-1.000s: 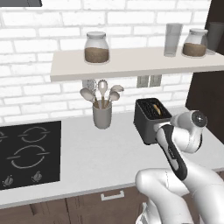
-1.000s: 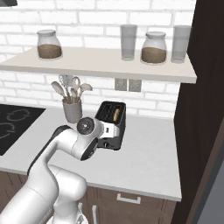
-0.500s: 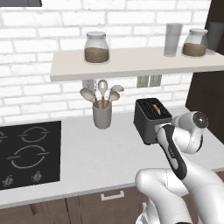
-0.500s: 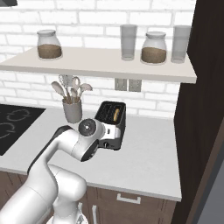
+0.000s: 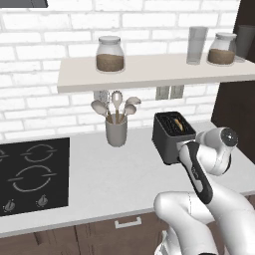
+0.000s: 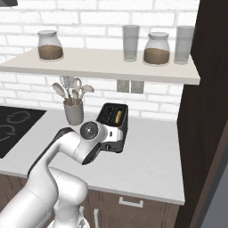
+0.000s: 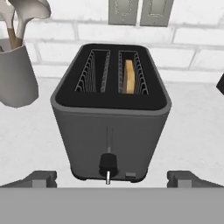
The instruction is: Start the toaster. Once the lever pops up, take the bread to the plate on the dining counter.
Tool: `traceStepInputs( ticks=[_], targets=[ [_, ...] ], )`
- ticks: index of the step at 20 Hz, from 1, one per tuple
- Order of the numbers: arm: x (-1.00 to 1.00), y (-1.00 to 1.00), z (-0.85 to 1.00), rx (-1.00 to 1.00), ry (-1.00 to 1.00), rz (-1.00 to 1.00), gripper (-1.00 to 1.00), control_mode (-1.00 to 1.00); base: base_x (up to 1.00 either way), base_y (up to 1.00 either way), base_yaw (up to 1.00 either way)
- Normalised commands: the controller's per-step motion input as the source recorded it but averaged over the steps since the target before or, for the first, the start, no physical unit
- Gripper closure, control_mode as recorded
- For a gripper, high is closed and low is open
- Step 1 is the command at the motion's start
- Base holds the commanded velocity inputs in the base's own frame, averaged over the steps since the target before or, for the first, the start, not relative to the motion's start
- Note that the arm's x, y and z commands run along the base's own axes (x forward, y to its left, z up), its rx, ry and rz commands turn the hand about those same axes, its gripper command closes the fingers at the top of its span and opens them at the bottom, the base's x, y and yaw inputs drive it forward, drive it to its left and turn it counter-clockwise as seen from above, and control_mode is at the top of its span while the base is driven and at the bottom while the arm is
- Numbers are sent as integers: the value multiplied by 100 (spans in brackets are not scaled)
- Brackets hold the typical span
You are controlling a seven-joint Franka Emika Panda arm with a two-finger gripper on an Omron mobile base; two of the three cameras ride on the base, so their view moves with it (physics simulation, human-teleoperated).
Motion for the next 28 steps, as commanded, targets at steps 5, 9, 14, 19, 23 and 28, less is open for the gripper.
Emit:
traceStepInputs(
  ticks=[5,9,14,19,23,28],
  targets=[
    [-1,0,0,0,-1,0,-100,-100,0,0,0],
    [0,-8,0,0,3,0,-100,-100,0,0,0],
    [0,-11,0,0,3,0,-100,-100,0,0,0],
    [0,0,0,0,0,-2,-100,-100,0,0,0],
    [0,9,0,0,0,-4,-100,-100,0,0,0],
    [0,8,0,0,-1,-1,-100,-100,0,0,0]
  ],
)
